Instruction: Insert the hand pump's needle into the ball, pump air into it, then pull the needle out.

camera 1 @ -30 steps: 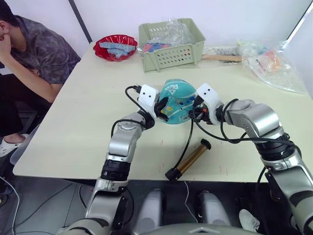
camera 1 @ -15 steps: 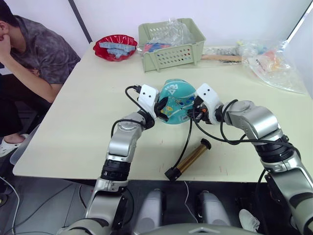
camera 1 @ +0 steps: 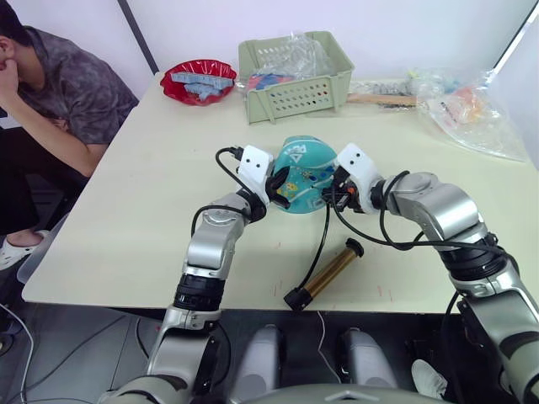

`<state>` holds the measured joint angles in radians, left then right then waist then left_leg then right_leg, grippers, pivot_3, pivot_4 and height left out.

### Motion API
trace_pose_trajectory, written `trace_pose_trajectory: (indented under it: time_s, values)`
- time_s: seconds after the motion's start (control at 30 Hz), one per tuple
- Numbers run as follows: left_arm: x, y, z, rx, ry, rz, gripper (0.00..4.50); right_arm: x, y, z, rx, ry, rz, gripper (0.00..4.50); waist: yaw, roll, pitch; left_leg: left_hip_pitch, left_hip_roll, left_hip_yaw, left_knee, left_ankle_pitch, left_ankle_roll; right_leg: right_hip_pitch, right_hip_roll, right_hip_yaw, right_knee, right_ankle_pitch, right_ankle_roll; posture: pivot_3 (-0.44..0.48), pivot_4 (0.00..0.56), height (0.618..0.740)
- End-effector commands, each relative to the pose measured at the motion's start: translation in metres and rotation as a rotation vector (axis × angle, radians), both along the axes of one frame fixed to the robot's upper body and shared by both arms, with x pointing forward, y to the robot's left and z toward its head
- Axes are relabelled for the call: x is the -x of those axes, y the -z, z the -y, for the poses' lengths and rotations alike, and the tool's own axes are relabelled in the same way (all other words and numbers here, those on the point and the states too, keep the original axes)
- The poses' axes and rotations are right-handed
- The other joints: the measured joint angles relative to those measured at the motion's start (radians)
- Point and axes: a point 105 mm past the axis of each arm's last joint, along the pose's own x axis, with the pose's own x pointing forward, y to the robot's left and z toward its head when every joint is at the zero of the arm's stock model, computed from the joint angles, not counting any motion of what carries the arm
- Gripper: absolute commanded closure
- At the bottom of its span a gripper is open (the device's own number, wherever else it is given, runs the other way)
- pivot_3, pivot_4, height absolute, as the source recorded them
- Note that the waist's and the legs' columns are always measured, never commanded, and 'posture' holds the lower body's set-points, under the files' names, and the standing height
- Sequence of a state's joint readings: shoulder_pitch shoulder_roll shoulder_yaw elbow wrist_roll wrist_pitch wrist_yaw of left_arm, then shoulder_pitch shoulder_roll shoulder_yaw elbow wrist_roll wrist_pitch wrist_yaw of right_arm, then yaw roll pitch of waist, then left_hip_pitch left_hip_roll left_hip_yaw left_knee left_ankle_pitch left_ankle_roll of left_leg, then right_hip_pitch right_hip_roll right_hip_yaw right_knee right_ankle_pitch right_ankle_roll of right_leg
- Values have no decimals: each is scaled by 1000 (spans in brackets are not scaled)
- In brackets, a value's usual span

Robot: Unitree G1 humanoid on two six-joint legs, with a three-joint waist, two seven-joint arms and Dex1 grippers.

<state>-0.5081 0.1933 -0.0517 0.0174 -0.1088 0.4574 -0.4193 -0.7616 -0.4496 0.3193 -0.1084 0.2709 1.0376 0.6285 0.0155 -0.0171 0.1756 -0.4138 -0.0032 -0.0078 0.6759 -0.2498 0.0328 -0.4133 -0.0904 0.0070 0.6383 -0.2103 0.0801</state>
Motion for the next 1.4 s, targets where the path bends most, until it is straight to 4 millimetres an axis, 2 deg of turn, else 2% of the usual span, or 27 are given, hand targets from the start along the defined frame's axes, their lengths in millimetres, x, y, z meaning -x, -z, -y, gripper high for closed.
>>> trace_pose_trajectory:
  time_s: [0.03,0.43,0.7,1.1,1.4]
  values:
    - [5,13,14,-16,57,-42,4488,3,-8,-3,-5,-29,45,4127,0,0,0,0,0,0,0,0,0,0,0,0,0,0,0,0,150,740]
    - [6,15,13,-19,55,-46,4488,1,0,4,17,7,15,4127,0,0,0,0,0,0,0,0,0,0,0,0,0,0,0,0,150,740]
    - [6,15,14,-19,58,-46,4488,2,0,1,24,0,2,4127,0,0,0,0,0,0,0,0,0,0,0,0,0,0,0,0,150,740]
    - [8,12,23,-32,94,-25,4488,2,5,3,95,51,-110,4127,0,0,0,0,0,-1,0,0,0,0,0,0,0,0,0,0,150,740]
    - [10,10,27,-37,123,-10,4488,-1,-5,0,146,56,-184,4127,1,0,0,0,-1,-2,0,0,0,0,-1,0,0,0,0,0,150,740]
